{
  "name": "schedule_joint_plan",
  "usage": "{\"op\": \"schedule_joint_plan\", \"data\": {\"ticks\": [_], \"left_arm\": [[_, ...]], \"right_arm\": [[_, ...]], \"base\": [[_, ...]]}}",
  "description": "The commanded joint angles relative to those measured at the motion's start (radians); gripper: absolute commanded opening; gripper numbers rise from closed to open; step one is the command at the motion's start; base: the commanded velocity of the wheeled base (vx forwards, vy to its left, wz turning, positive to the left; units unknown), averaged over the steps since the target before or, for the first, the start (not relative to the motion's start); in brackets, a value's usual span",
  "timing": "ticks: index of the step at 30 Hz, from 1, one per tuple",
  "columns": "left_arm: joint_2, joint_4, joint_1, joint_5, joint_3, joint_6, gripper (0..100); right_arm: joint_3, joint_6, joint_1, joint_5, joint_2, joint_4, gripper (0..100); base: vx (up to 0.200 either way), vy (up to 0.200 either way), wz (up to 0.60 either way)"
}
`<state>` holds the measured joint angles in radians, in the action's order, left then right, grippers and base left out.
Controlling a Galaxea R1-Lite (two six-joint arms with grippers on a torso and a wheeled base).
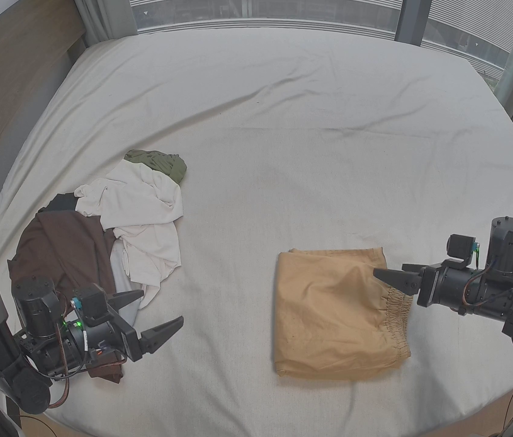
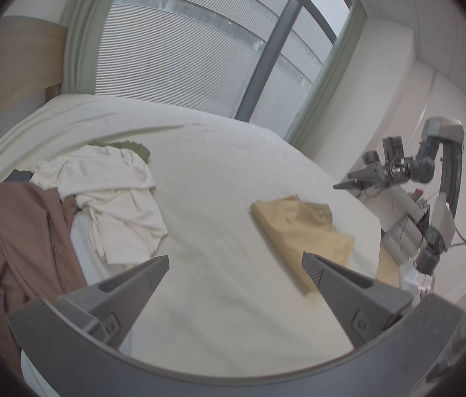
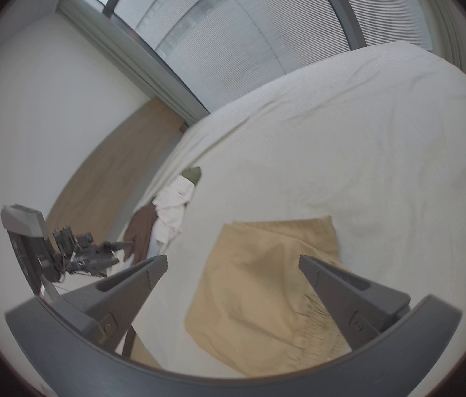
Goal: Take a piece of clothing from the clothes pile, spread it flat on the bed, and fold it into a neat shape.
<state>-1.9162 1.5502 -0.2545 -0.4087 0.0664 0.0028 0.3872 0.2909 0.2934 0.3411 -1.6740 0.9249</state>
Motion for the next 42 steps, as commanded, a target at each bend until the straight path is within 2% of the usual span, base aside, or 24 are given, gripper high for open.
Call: {"op": "schedule_joint_plan", "data": {"ticks": [1,9,15,28,42], "left_arm": [[-0.067,0.004,0.027,-0.012,-0.037,0.014,100],[-0.072,0.004,0.024,-0.012,-0.059,0.016,100],[-0.072,0.004,0.023,-0.012,-0.06,0.016,100],[-0.08,0.004,0.02,-0.013,-0.066,0.016,100],[-0.08,0.004,0.02,-0.013,-0.066,0.017,100]], "right_arm": [[-0.036,-0.044,-0.04,-0.002,0.0,-0.014,100],[-0.108,-0.176,-0.132,-0.007,-0.061,-0.014,100],[-0.143,-0.188,-0.172,-0.005,-0.108,-0.018,100],[-0.208,-0.193,-0.163,-0.001,-0.228,-0.02,100],[-0.206,-0.183,-0.158,0.067,-0.325,-0.006,100]], "base": [[0.0,0.0,0.0],[0.0,0.0,0.0],[0.0,0.0,0.0],[0.0,0.0,0.0],[0.0,0.0,0.0]]}}
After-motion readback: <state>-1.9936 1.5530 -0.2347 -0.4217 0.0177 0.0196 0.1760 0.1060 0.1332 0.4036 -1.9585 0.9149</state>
